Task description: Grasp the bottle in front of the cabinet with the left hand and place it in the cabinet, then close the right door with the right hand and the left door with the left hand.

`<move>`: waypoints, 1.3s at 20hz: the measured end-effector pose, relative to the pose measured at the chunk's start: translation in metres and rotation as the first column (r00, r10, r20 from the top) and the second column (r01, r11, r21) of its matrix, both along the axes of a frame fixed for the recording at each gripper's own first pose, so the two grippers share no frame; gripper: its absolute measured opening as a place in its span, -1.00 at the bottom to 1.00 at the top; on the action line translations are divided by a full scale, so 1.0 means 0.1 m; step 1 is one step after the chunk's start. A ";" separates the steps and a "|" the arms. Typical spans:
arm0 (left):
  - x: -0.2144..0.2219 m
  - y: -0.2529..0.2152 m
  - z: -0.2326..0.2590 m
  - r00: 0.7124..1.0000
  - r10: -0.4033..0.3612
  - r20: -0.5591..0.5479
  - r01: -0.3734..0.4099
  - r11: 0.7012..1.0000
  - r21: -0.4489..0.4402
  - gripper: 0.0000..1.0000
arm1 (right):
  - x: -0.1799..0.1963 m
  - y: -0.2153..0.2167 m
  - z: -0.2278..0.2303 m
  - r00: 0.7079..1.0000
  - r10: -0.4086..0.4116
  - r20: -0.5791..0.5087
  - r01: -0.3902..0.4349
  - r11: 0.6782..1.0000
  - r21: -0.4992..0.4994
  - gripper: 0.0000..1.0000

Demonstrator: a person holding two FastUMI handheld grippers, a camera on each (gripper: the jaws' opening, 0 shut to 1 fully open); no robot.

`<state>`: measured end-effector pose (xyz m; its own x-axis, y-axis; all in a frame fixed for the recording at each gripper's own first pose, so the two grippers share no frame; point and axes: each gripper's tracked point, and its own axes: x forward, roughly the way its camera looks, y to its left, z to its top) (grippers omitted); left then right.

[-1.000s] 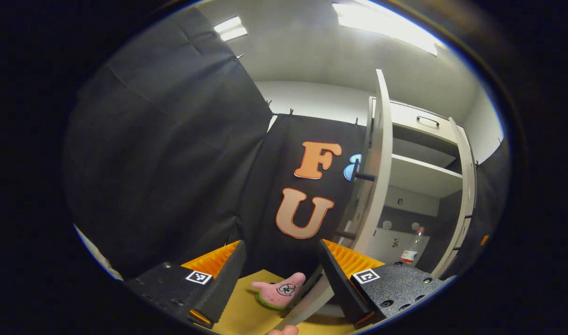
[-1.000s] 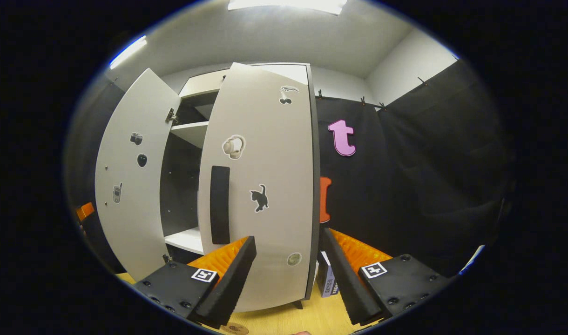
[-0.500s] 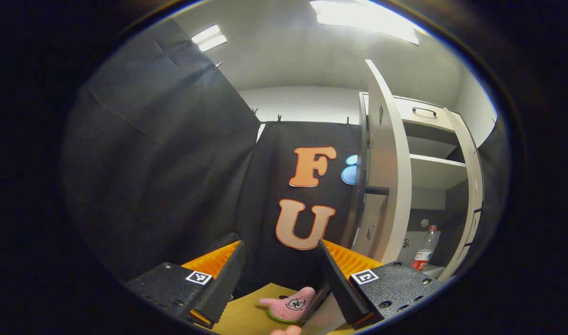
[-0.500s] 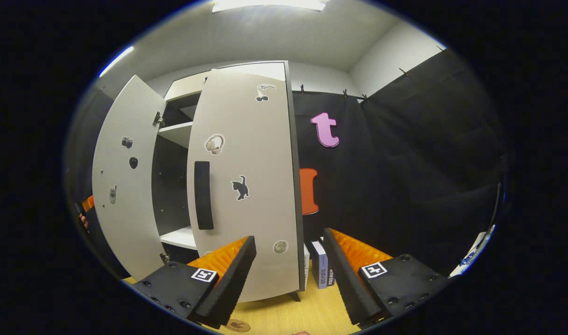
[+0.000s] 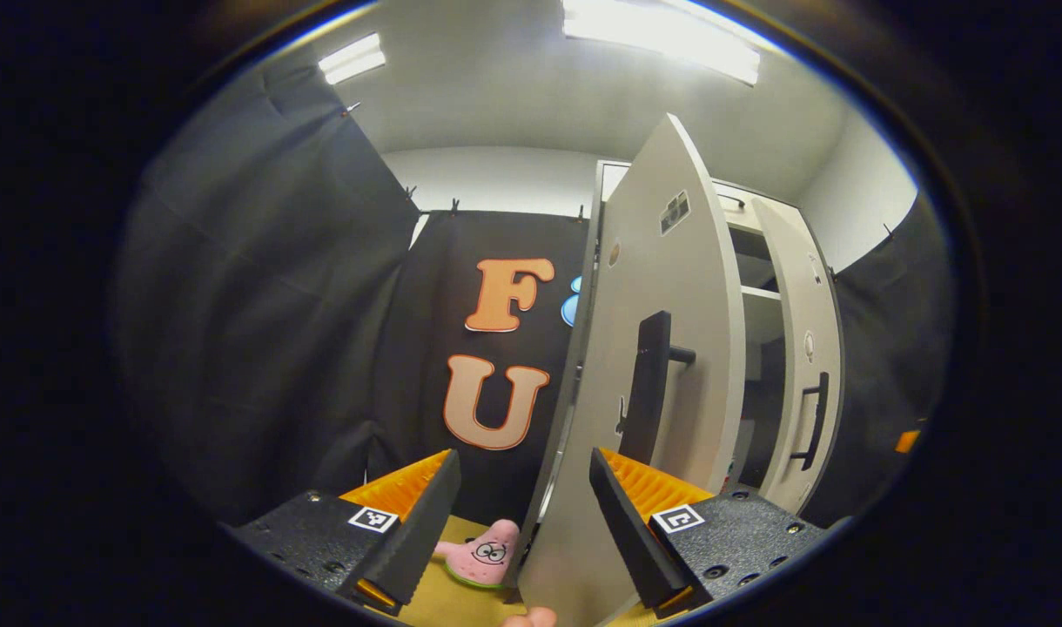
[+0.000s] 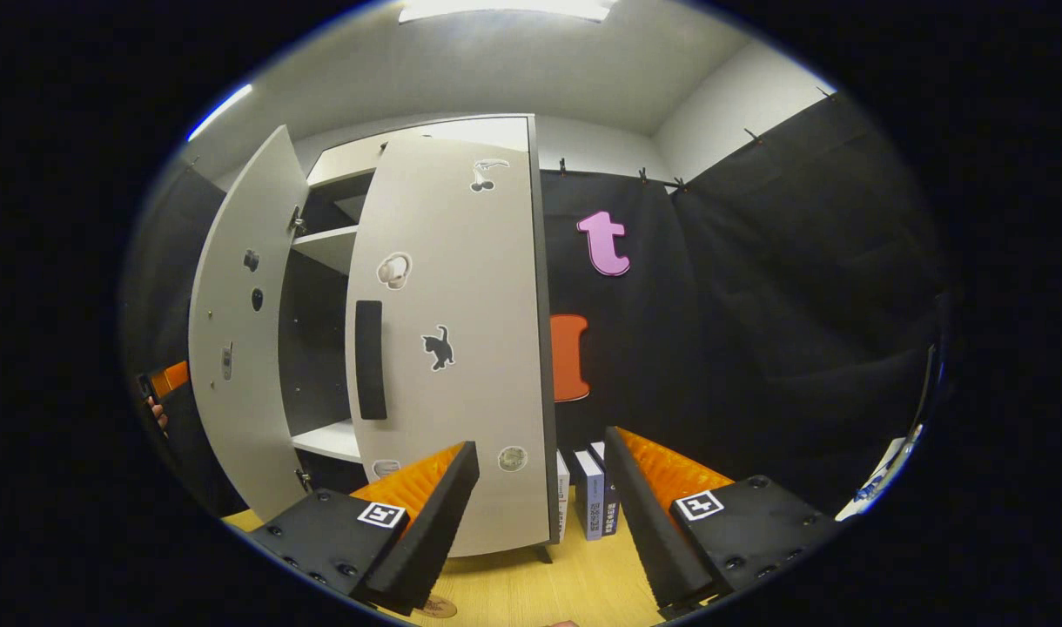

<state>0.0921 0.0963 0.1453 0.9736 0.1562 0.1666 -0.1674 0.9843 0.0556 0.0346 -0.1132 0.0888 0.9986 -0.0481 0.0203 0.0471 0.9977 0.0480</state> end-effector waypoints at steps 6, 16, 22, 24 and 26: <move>0.20 -0.41 -0.19 0.994 -0.107 -0.024 0.104 0.990 -0.097 0.73 | -0.12 -0.04 -0.04 1.000 0.001 -0.025 -0.001 1.000 -0.014 0.92; 0.12 -0.74 -0.39 0.969 -0.233 -0.082 0.218 0.963 -0.156 0.86 | -0.22 -0.02 -0.05 1.000 0.002 -0.014 -0.002 1.000 -0.017 0.93; -0.04 -0.57 -0.40 0.982 -0.164 -0.091 0.158 0.985 -0.067 0.77 | -0.18 0.12 -0.09 1.000 0.031 -0.002 -0.031 1.000 -0.002 0.93; -0.14 -0.53 -0.49 0.984 -0.141 -0.109 0.138 0.990 -0.036 0.87 | -0.14 0.16 -0.14 0.999 0.033 0.000 -0.033 0.999 -0.007 0.92; -0.27 -0.49 -0.60 0.986 -0.106 -0.127 0.106 0.994 -0.007 0.89 | -0.11 0.22 -0.17 0.999 0.047 0.003 -0.047 0.999 -0.011 0.92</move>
